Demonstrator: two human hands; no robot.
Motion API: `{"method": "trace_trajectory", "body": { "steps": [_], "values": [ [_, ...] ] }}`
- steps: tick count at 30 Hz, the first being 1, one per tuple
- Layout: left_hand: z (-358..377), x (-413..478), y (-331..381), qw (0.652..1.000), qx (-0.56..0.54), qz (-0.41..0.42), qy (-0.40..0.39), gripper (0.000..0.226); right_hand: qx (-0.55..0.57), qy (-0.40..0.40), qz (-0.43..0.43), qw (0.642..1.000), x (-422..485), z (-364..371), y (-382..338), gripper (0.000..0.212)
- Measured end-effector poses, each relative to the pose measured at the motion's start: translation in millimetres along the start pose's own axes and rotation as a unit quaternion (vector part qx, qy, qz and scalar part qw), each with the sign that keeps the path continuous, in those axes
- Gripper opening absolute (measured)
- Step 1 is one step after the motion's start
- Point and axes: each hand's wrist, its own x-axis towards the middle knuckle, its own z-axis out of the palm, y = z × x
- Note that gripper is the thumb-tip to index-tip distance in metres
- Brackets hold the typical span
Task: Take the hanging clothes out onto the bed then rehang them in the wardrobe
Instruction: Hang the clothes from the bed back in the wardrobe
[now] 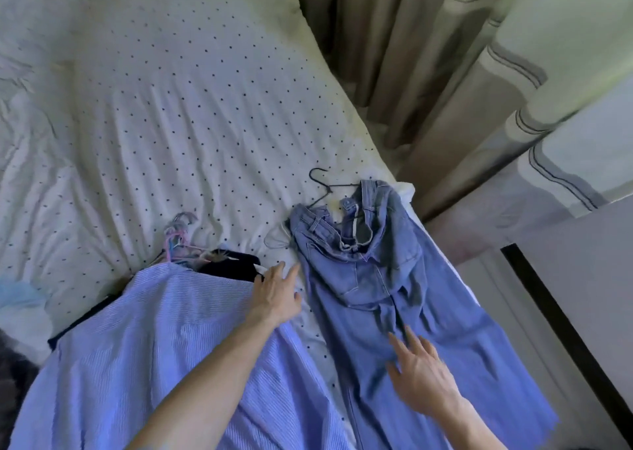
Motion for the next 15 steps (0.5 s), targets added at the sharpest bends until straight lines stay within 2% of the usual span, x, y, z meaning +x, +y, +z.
{"method": "trace_trajectory", "body": {
  "steps": [2,4,6,9,12,15],
  "values": [
    [-3,48,1,1.0,0.007,-0.001,0.01,0.07,-0.031,-0.025,0.021,0.999,30,10,-3,0.067],
    [-8,95,1,0.999,-0.015,-0.009,0.039,0.071,-0.043,-0.011,0.029,0.999,54,22,-3,0.074],
    [-13,136,2,0.997,-0.043,-0.023,0.055,0.073,-0.046,-0.049,0.048,0.997,70,39,0,0.084],
    [-17,181,2,0.995,-0.07,-0.059,0.027,0.077,-0.036,-0.039,0.057,0.997,86,65,7,0.094],
    [-18,198,1,0.99,-0.113,-0.075,0.023,0.075,-0.02,-0.02,0.053,0.998,87,68,3,0.093],
    [-26,180,5,0.979,-0.176,-0.089,0.048,0.051,0.01,-0.017,0.058,0.998,81,57,3,0.079]
  ]
}}
